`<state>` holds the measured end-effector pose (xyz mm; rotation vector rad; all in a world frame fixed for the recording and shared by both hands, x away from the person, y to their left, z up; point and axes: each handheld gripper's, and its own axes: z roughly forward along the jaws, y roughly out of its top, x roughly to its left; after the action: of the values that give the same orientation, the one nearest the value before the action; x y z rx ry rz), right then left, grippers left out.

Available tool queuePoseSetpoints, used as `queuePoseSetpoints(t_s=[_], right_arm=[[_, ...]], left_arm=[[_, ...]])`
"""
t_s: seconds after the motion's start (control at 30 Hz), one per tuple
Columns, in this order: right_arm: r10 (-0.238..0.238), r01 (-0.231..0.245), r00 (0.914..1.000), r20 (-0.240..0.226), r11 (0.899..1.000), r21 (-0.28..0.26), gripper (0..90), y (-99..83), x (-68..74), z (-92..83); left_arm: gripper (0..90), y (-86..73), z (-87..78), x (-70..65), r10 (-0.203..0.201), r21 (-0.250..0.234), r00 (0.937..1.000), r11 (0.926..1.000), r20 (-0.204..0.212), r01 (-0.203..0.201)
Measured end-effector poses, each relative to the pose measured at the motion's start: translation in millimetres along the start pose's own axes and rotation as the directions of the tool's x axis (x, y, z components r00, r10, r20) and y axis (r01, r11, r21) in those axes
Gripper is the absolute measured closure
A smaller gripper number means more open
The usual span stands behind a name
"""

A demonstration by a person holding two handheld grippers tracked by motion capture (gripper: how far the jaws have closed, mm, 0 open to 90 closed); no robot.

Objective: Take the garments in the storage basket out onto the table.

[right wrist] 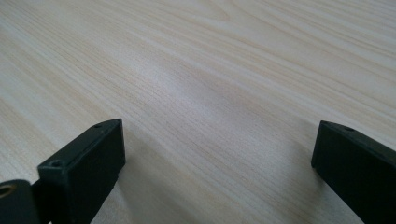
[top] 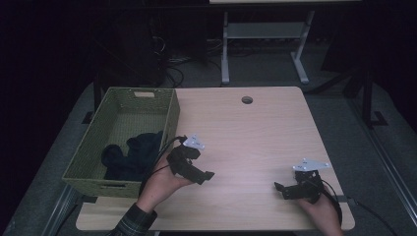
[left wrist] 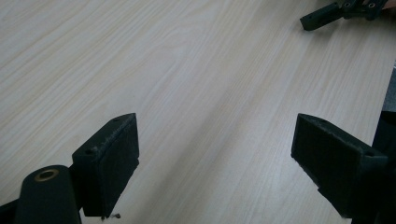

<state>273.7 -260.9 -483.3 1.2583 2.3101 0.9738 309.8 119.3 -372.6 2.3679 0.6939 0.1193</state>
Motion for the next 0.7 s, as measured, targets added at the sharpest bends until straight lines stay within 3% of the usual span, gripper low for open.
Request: queuePoseSetpoints(t_s=[0.43,0.7], right_arm=[[0.0,0.0,1.0,0.0,1.0,0.0,2.4,0.0,0.0,0.0],[0.0,0.0,1.0,0.0,1.0,-0.001,2.4,0.0,0.0,0.0]], left_arm=[[22.4,2.9,-14.6,11.9,-0.032,-0.011,0.9993,0.9994,0.017,0.032],[25.0,1.7,-19.0,17.9,-0.037,0.016,0.999,0.9992,0.027,0.036]])
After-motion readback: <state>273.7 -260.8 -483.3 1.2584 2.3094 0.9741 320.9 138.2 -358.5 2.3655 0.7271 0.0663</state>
